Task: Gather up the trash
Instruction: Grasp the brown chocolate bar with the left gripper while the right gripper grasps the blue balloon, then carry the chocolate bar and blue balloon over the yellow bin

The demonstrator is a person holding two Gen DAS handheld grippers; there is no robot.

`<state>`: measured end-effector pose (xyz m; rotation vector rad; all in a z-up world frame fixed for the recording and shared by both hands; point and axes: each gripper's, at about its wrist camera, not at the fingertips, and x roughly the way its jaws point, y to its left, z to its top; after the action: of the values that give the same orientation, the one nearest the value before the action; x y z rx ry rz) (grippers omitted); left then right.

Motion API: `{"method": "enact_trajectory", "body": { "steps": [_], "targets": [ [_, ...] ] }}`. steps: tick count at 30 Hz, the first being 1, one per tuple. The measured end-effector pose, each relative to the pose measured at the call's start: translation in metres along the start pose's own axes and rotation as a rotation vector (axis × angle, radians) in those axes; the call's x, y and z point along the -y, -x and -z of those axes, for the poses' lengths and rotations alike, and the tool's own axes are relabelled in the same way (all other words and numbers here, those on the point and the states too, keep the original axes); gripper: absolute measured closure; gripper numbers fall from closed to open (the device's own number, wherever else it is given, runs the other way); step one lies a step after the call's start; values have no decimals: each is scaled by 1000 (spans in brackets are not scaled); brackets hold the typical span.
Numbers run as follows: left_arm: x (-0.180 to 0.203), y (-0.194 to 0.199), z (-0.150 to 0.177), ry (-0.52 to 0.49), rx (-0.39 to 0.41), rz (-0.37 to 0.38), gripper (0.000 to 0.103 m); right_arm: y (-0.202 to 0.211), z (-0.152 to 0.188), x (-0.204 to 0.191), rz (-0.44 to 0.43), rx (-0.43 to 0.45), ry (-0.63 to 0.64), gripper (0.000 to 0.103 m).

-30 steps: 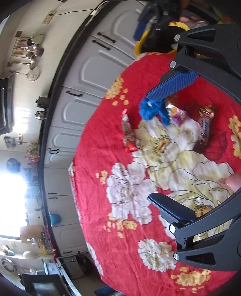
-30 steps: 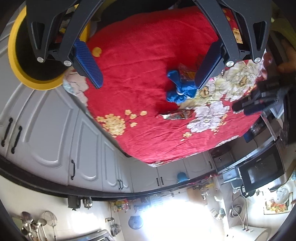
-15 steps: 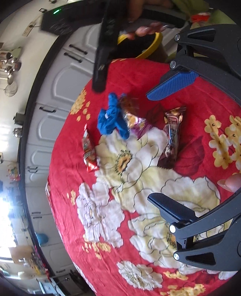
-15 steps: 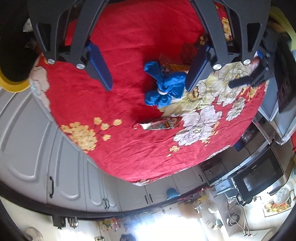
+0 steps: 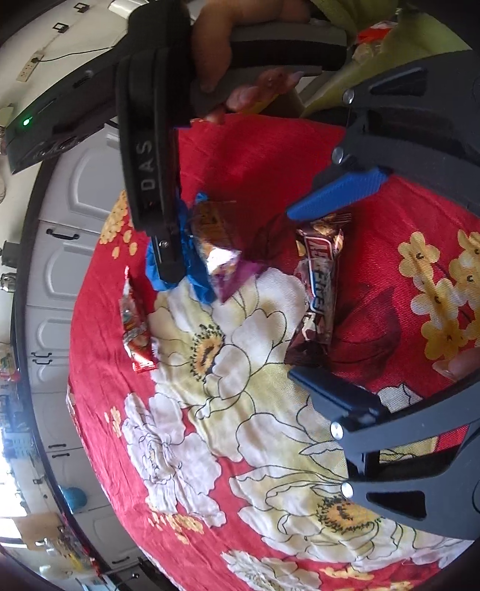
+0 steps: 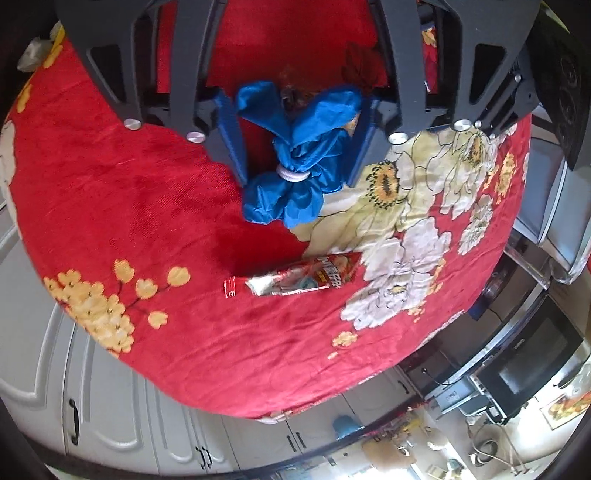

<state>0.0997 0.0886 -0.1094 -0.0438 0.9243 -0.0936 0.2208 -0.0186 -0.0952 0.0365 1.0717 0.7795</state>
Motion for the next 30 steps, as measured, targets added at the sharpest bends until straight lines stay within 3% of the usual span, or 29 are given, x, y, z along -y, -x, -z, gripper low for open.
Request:
{"method": "enact_trajectory", "body": {
  "steps": [1,3,6,11,20,30],
  "targets": [
    [0,-1,0,-1,-1,1,35,1,1,0,-3,4,2,73],
    [1,-1,0,-6,-2,2,41,2,0,-1,-6,16,5,78],
    [4,-1,1,-28,-6,-5,43,8,0,1,-14,43,-2,81],
    [7,1,1,-49,-13,-6,46,22,-1,7,-18,90,-20,81],
    [-10,13,-4,7,-12,0,52,50,5,22,1,169,-46,81],
    [-4,42,-27,31,80,1,52,96,26,50,36,254,-67,81]
  ]
}}
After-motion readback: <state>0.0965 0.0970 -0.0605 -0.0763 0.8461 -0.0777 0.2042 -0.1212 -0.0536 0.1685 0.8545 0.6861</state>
